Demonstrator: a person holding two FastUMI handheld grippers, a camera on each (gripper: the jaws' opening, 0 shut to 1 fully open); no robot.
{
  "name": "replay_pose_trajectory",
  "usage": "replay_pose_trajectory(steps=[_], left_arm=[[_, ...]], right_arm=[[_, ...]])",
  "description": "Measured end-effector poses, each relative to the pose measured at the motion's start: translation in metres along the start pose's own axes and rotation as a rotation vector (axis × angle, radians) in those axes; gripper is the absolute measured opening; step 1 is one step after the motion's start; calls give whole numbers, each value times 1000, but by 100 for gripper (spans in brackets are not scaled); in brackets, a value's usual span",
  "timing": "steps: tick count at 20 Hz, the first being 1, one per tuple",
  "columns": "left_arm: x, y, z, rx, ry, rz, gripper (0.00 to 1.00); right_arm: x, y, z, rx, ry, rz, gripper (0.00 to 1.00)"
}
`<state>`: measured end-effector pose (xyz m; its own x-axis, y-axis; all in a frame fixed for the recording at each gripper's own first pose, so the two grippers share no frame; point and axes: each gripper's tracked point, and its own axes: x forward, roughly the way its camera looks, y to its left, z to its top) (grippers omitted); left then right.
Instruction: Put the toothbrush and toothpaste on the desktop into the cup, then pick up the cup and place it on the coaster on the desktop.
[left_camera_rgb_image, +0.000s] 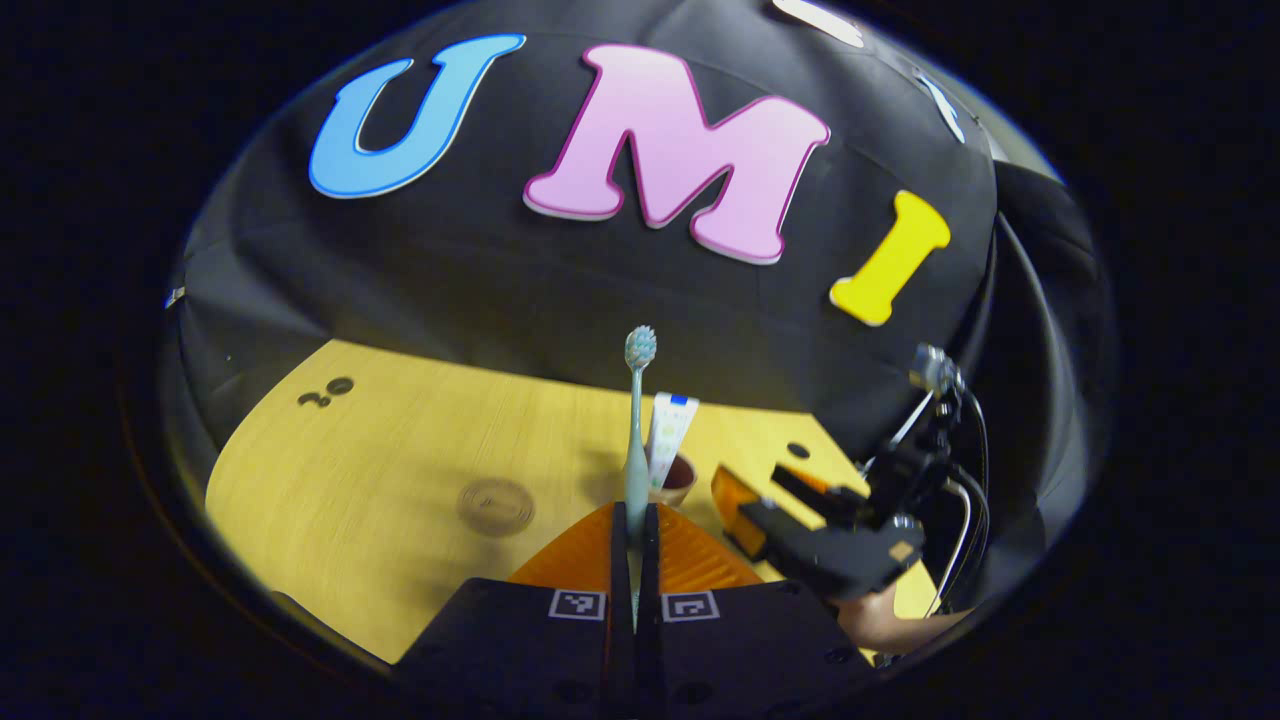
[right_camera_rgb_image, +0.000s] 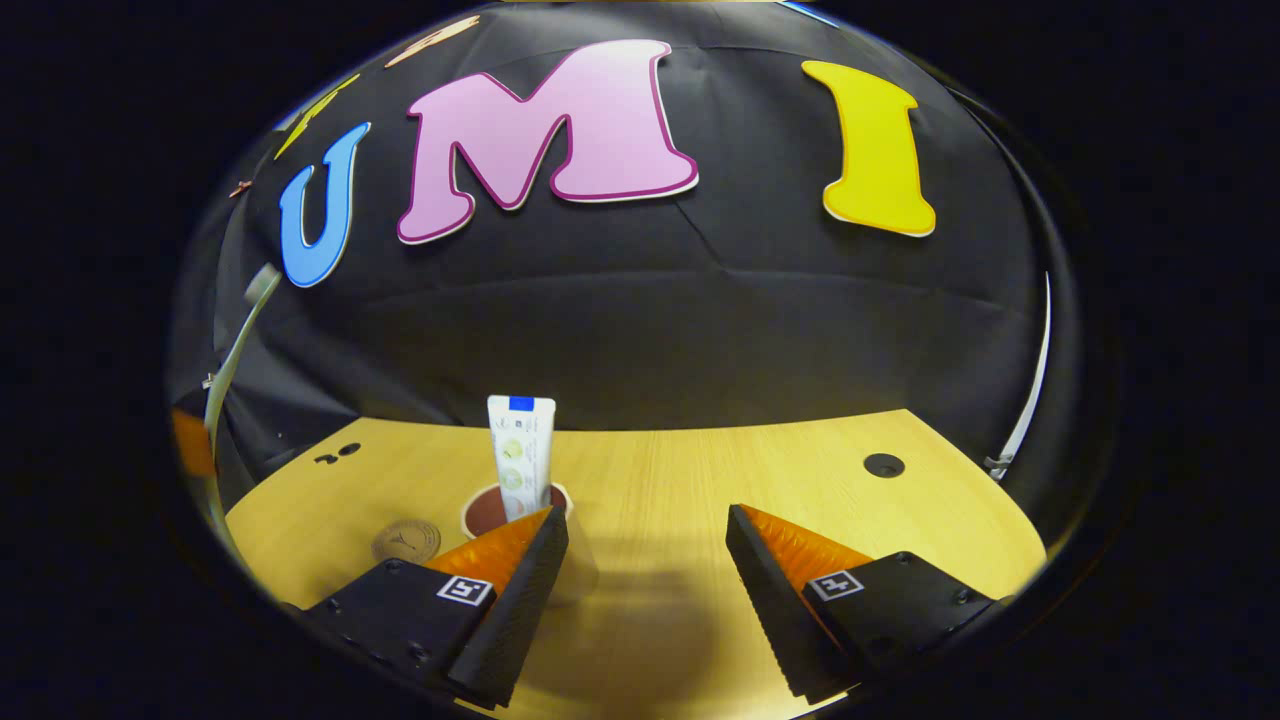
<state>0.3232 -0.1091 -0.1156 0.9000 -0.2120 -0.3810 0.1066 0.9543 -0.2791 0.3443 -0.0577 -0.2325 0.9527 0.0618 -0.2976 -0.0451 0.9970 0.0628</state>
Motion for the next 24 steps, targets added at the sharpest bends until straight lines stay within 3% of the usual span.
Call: replay_pose_trajectory(steps=[4, 10, 15, 19, 24], left_arm=[[41, -17, 35, 29, -114, -32, 6], [99, -26, 46, 84, -247, -76, 6], [134, -30, 21, 157, -295, -102, 6], [153, -31, -3, 208, -292, -86, 6], [172, -21, -27, 198, -260, -33, 8]], right_arm=[[-19, -16, -6, -28, 59, -15, 98], [-39, -29, -4, -68, 73, -15, 98], [-44, -39, -12, -38, 113, -33, 98], [-48, -49, -24, -40, 140, -48, 98], [-51, -52, -28, -16, 156, -54, 98]])
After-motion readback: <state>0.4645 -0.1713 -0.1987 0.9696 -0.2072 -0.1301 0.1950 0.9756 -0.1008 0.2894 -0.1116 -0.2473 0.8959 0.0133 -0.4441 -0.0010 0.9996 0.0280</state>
